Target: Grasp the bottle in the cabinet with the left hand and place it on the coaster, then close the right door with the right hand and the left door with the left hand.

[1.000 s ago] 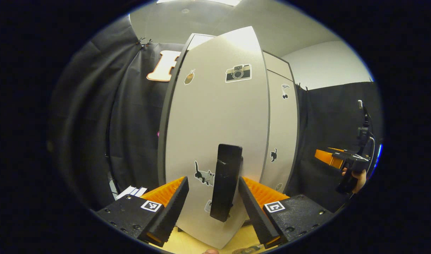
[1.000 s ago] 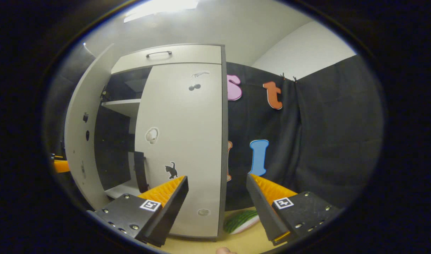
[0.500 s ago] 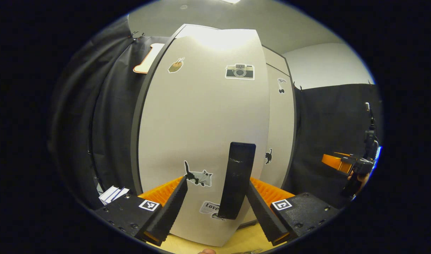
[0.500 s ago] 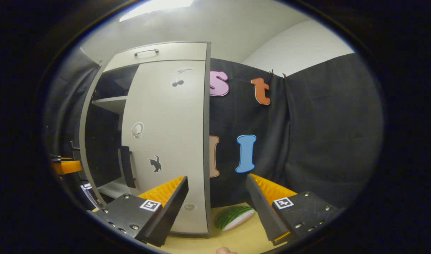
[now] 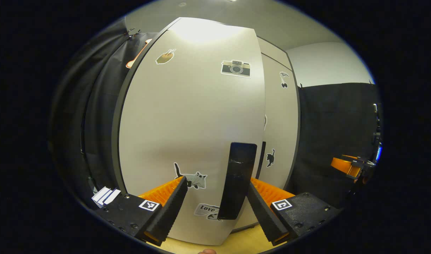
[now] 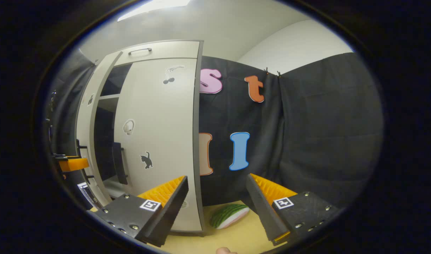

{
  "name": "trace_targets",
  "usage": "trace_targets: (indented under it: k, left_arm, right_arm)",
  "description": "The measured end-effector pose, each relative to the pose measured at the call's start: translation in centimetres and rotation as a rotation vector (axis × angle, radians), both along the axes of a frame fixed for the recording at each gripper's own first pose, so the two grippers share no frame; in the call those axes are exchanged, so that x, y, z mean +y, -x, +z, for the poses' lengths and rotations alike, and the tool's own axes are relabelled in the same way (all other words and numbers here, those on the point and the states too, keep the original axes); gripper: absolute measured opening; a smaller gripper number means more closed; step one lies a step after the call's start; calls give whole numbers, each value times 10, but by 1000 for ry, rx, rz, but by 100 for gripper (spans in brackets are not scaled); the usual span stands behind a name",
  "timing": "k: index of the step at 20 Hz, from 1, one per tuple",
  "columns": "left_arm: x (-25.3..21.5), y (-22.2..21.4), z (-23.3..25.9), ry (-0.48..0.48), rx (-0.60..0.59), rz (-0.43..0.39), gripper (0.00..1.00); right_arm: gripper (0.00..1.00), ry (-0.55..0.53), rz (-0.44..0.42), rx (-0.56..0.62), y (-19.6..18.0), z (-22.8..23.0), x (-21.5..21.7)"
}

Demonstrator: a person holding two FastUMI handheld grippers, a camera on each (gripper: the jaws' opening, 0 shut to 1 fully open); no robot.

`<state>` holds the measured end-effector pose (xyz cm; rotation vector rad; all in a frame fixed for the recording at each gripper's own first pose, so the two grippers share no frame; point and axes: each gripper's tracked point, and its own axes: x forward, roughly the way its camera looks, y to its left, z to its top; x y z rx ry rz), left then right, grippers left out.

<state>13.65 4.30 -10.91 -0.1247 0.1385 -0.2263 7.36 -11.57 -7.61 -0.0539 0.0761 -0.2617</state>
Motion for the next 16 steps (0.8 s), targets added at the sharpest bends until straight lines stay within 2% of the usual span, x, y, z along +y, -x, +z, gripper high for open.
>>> trace_targets:
  k: [8,16]
  left_arm:
    - [-7,-24,-5,-9,2,-1,100]
    - [-12,-42,-9,-65,-4,11,100]
  right_arm:
    - [100,-5,-28,13,-1,-6,-17]
    - [100,-2,-38,17,-7,-9,-24]
